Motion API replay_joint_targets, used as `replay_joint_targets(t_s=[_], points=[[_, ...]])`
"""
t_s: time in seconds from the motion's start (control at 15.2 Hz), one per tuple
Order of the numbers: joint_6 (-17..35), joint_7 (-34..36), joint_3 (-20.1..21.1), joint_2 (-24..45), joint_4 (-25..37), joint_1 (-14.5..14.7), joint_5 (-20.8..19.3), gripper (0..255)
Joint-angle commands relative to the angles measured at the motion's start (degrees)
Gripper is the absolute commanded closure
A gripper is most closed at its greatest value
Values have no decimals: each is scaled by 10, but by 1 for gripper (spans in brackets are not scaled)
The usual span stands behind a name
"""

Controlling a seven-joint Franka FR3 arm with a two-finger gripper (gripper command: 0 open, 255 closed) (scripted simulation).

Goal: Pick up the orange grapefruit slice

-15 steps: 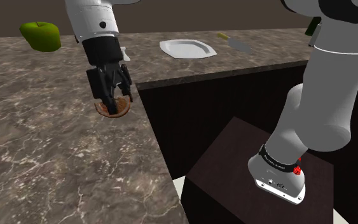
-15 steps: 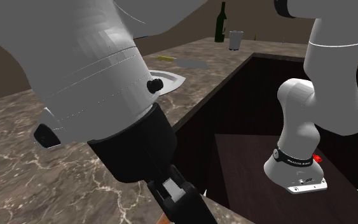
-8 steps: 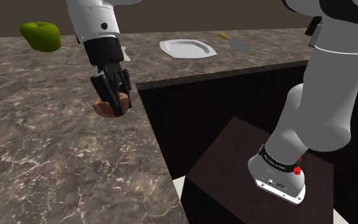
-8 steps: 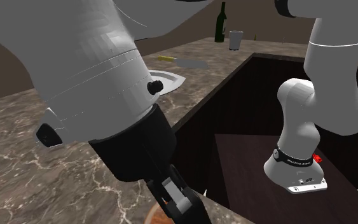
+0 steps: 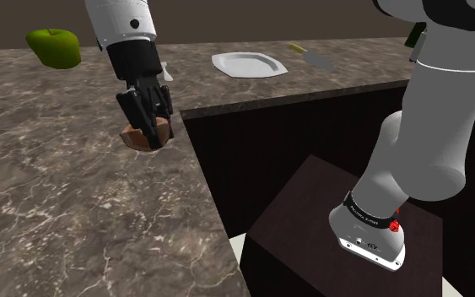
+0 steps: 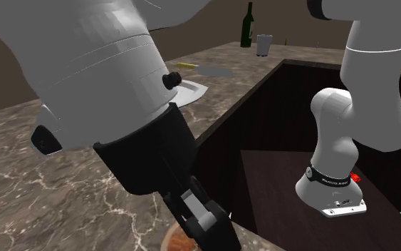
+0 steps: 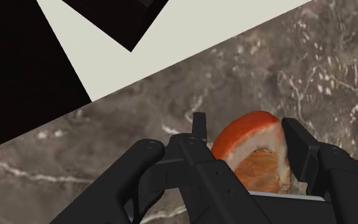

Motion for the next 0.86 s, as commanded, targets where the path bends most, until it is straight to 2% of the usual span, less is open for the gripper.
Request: replay_joint_targets(t_s=[0.0,0.66,0.79], points=[[-15,5,0,0,15,0,0,255],[-90,30,2,10,104,0,2,255],[-91,30,2,10,106,0,2,255]])
